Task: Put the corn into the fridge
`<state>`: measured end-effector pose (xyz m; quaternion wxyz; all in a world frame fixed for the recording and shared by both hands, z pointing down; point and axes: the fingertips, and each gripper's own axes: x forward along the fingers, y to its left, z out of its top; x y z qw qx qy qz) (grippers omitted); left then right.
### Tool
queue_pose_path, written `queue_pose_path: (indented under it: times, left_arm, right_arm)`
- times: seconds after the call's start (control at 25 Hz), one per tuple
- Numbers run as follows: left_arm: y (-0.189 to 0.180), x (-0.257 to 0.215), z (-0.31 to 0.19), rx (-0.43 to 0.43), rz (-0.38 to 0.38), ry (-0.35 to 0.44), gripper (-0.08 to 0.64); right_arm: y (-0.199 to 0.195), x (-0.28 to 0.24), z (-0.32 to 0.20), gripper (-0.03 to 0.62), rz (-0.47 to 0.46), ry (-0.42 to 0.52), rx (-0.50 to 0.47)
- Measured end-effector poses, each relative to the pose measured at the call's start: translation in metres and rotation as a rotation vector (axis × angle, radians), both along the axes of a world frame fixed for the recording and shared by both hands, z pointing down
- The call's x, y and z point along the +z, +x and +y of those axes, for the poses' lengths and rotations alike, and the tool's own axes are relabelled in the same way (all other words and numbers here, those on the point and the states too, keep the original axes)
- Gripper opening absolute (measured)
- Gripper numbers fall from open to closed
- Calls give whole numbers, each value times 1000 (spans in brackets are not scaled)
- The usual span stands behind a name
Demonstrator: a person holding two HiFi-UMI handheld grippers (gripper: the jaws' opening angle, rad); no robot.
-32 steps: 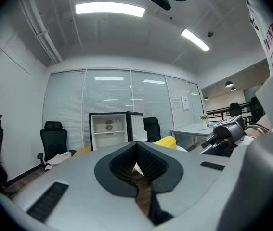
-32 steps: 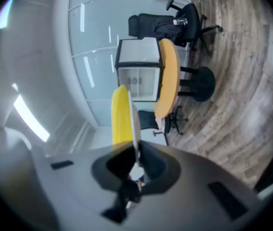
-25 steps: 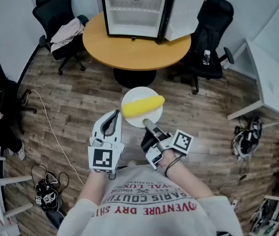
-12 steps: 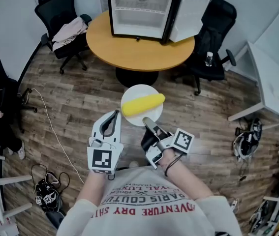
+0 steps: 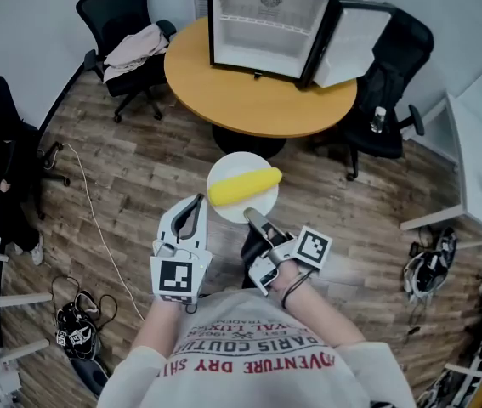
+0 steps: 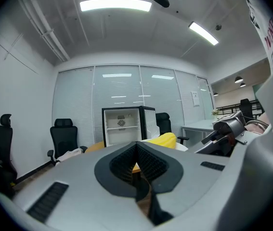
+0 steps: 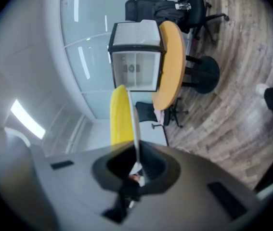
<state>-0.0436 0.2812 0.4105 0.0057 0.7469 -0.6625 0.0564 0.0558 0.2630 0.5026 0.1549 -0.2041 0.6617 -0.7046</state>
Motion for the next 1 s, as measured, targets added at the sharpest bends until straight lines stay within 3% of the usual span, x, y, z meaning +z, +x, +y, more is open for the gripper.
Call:
queue_pose_path:
  times: [0.28, 0.64, 1.0]
  left_arm:
    - [-8, 3, -84, -47, -38, -11, 25]
    - [-5, -14, -215, -102, -49, 31, 25]
    - [14, -15, -309, -73, -9, 21, 25]
  right_arm:
    - [-8, 4, -88, 35, -9, -31, -42]
    - [-2, -7, -225, 35, 5, 6, -99]
    - [5, -4, -317, 35, 1, -27, -83]
